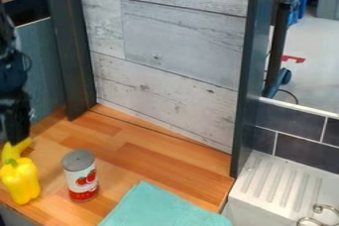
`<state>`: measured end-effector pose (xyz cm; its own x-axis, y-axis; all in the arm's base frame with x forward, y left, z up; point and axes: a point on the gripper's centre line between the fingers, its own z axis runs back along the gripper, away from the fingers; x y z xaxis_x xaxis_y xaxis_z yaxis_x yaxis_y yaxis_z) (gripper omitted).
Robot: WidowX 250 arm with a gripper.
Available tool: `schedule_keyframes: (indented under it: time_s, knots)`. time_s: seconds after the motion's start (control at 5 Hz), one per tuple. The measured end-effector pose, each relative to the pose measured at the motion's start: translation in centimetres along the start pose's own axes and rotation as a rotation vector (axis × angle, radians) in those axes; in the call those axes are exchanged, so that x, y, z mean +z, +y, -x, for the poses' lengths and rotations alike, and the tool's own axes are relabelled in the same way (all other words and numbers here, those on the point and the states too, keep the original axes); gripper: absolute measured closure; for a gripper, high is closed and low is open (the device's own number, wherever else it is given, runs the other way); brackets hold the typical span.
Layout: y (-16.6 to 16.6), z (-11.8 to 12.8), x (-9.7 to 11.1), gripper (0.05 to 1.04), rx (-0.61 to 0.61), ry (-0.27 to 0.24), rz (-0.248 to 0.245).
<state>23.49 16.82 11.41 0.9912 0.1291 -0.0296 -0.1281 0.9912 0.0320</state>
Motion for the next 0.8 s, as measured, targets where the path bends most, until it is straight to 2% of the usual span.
schedule_keyframes:
  time_s: [0.2,0.4,0.6,0.8]
  knots:
    - [-0.3,0.5,1.3,0.077,-0.017,-0.011,-0.017]
    - [-1.8,1.9,3.0,0.082,-0.074,-0.012,-0.028]
    - [-3.4,3.1,3.7,0.083,-0.143,0.017,-0.018]
    - [-4.9,4.0,3.4,0.083,-0.242,0.063,0.01]
